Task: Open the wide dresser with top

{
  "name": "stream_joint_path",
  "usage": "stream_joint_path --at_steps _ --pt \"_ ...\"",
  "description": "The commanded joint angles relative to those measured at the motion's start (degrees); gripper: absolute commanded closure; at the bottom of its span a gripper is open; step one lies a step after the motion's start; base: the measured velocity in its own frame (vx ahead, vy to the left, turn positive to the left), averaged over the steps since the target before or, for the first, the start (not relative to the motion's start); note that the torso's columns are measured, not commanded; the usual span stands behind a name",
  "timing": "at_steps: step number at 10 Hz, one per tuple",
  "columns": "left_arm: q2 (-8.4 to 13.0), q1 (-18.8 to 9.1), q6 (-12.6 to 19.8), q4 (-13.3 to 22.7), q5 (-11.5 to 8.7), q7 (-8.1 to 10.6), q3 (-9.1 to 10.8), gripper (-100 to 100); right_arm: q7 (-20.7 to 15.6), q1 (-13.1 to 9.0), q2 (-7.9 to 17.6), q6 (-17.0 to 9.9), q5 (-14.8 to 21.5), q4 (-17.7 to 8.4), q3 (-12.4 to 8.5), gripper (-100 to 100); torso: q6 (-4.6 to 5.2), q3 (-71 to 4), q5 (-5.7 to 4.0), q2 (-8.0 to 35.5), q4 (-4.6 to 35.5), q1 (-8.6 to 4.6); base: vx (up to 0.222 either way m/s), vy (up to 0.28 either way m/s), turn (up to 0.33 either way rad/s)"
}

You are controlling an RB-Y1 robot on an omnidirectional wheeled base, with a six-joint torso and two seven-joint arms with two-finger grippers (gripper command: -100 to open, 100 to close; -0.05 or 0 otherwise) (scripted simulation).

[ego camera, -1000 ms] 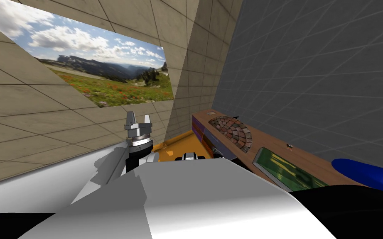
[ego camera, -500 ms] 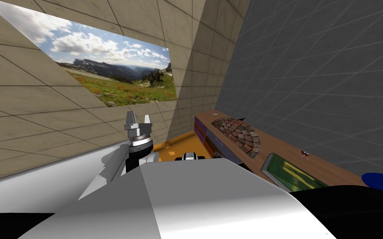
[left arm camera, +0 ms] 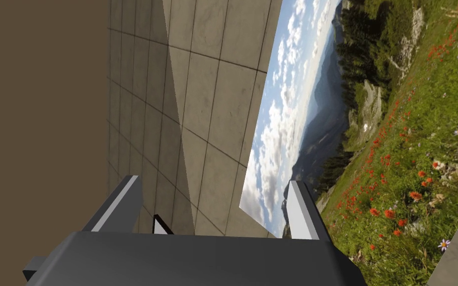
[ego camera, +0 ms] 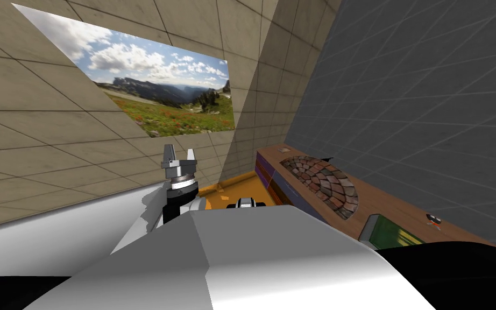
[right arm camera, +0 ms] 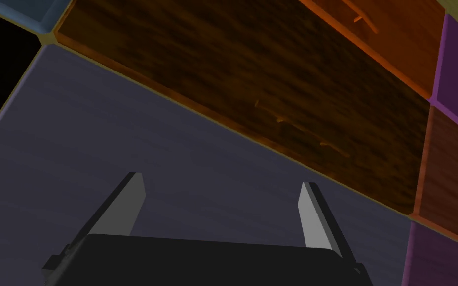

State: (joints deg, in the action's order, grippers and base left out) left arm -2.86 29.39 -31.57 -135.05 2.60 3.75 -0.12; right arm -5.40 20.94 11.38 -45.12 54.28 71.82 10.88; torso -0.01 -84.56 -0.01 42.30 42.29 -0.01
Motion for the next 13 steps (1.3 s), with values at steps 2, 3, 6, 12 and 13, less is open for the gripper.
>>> stream_joint_path --at_steps 2,3,6,12,13 --pt "0.00 0.00 0.00 0.00 0.00 0.00 0.00 0 0.15 -0.12 0.36 -5.81 4.03 -5.32 0.67 -100 0.00 0.01 0.01 0.01 0.01 0.04 0.056 0.042 0.114" --pt "0.00 0.00 0.00 0.00 0.00 0.00 0.00 0 0.28 -0.50 0.58 -7.36 6.53 -8.02 1.07 -100 0.03 0.00 0.01 0.01 0.00 -0.01 0.061 0.052 0.132" --pt "0.00 0.00 0.00 0.00 0.00 0.00 0.00 0 0.41 -0.86 0.81 -11.82 8.94 -11.79 1.44 -100 0.00 -0.02 0.00 -0.03 -0.01 -0.01 0.058 0.035 0.093" --pt "0.00 0.00 0.00 0.00 0.00 0.00 0.00 0 0.77 -1.89 1.54 -19.77 15.47 -20.57 2.46 -100 0.00 -0.01 0.01 -0.02 -0.01 0.02 0.051 0.029 0.094" --pt "0.00 0.00 0.00 0.00 0.00 0.00 0.01 0 0.88 -2.20 1.82 -22.10 17.37 -22.51 2.76 -100 0.02 -0.01 0.01 -0.01 -0.01 0.00 0.059 0.029 0.118"
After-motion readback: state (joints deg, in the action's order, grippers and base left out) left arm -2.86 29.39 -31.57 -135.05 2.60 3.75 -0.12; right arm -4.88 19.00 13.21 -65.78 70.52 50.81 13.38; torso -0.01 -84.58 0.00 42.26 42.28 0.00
